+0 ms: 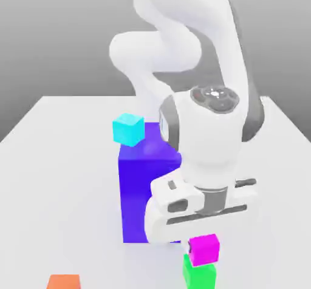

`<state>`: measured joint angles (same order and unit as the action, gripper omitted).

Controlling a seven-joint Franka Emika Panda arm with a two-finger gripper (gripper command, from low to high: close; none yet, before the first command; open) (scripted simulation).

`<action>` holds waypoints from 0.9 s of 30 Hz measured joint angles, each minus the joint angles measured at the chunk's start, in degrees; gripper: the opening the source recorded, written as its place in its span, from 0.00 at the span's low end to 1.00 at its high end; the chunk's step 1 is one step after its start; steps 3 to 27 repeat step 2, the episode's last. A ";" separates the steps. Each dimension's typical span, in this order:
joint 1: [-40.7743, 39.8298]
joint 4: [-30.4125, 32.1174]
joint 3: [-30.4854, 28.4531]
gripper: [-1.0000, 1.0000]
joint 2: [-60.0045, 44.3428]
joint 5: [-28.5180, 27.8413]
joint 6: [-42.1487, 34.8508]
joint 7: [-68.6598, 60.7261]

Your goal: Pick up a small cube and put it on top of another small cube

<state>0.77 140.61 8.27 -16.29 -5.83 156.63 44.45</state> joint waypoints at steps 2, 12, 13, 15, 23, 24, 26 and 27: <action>0.00 0.00 0.00 1.00 0.00 0.00 0.00 0.00; 0.00 0.00 0.00 1.00 0.00 0.00 0.00 0.00; 0.00 0.00 0.00 1.00 0.00 0.00 0.00 0.00; 0.00 0.00 0.00 1.00 0.00 0.00 0.00 0.00; 0.00 0.00 0.00 1.00 0.00 0.00 0.00 0.00; 0.00 0.00 0.00 1.00 0.00 0.00 0.00 0.00; 0.00 0.00 0.00 1.00 0.00 0.00 0.00 0.00; 0.00 0.00 0.00 1.00 0.00 0.00 0.00 0.00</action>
